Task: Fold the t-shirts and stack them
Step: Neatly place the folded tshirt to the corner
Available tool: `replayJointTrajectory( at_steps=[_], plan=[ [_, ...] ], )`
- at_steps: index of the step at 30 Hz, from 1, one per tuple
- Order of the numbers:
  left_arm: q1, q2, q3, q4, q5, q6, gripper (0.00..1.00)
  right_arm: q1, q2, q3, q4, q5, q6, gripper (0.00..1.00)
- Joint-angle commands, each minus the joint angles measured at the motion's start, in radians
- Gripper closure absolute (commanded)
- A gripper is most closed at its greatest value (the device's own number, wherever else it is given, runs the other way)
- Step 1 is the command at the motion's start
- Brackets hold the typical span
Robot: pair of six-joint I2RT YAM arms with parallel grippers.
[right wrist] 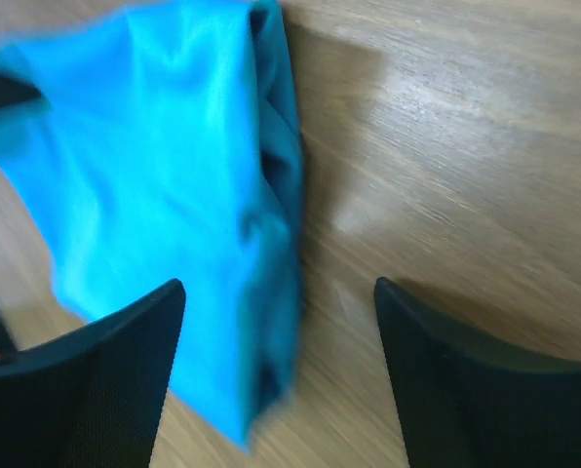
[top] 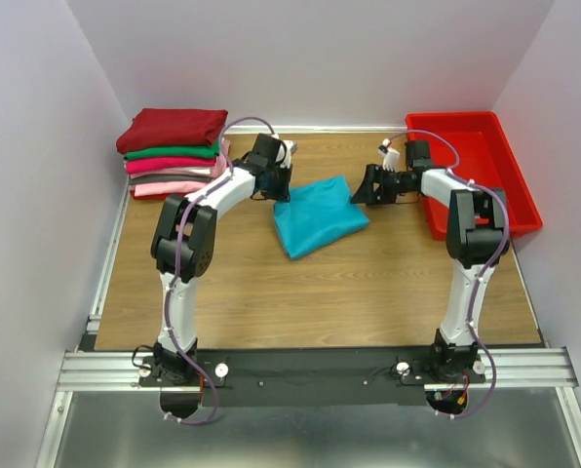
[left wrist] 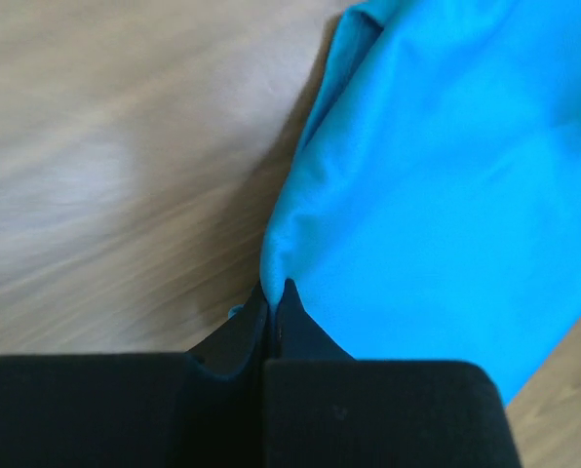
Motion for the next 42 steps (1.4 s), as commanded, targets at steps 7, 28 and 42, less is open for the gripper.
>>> replayJointTrajectory(
  at_steps=[7,28,42],
  plan=[
    [-0.059,-0.166,0.102,-0.230,-0.580,0.319,1.00,-0.038,-0.260,-0.067,-0.097,0.046,-0.206,0.00],
    [-0.085,-0.270,0.224,-0.176,-0.922,0.816,1.00,-0.038,-0.498,-0.240,-0.054,-0.072,-0.185,0.00],
    [-0.068,-0.329,0.287,-0.103,-1.029,0.986,1.00,-0.037,-0.508,-0.258,-0.041,-0.120,-0.171,0.00]
  ],
)
